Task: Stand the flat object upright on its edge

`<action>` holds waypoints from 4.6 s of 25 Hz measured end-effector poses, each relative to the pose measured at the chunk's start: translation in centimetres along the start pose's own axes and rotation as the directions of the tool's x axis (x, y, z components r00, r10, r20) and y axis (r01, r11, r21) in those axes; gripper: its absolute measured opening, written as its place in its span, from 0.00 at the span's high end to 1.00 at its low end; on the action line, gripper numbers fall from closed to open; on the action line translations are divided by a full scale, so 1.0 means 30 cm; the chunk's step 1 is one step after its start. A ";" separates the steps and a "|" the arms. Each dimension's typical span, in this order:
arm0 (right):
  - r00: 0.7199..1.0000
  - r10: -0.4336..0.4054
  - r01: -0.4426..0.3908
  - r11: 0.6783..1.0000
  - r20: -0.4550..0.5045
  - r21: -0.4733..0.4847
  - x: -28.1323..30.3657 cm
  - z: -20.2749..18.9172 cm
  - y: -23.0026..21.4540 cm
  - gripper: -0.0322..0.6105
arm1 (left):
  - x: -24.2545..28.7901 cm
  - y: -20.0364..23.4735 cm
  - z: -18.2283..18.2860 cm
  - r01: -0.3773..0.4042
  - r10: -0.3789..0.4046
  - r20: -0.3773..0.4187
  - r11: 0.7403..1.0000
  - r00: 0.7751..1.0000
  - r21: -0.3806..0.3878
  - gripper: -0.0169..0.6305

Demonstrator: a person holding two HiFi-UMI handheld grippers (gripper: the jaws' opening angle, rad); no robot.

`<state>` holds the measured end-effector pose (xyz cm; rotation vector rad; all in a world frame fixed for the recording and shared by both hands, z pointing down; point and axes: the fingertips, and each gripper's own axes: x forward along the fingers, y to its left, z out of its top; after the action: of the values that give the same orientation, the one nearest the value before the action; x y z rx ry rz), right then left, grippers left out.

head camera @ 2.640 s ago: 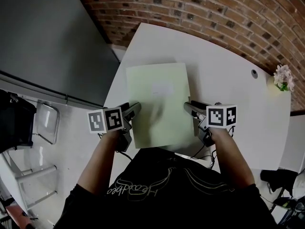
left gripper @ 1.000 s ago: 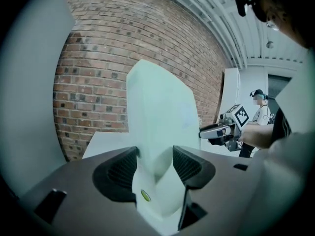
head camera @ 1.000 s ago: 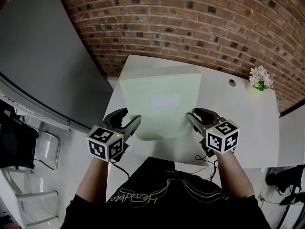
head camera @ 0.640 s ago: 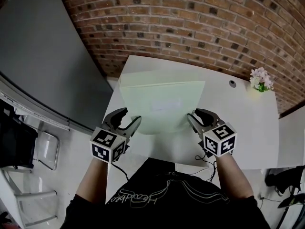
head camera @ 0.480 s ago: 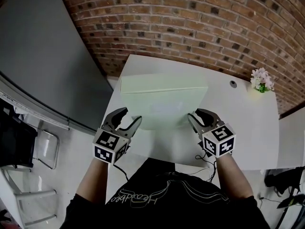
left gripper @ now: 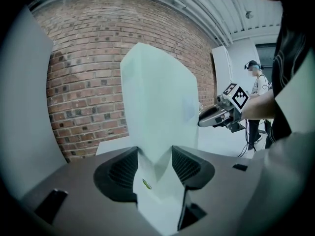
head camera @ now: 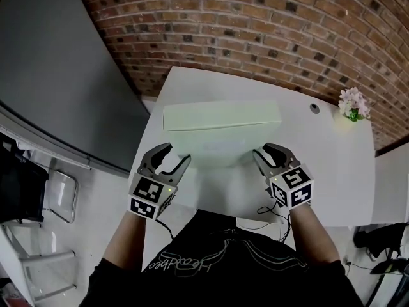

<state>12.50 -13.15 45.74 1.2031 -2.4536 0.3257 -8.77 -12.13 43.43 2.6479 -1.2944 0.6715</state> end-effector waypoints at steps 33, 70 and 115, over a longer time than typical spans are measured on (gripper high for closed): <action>0.999 -0.032 0.033 0.998 -0.015 0.048 -0.023 -0.026 0.005 0.75 | -0.010 0.025 0.015 0.207 -0.206 0.050 0.978 0.977 -0.011 0.41; 0.955 -0.295 0.281 0.937 0.037 0.207 -0.061 -0.047 0.021 0.75 | 0.093 -0.052 0.063 0.543 -0.556 -0.002 0.811 0.831 0.220 0.49; 0.964 0.267 -0.266 0.952 0.018 0.150 -0.164 -0.163 0.296 0.94 | -0.158 -0.083 -0.066 -0.169 0.168 -0.013 0.978 0.986 -0.119 0.50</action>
<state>9.34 -2.49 47.63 0.9230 -2.6314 0.5981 -10.05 -6.57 43.34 2.4617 -1.5207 0.5969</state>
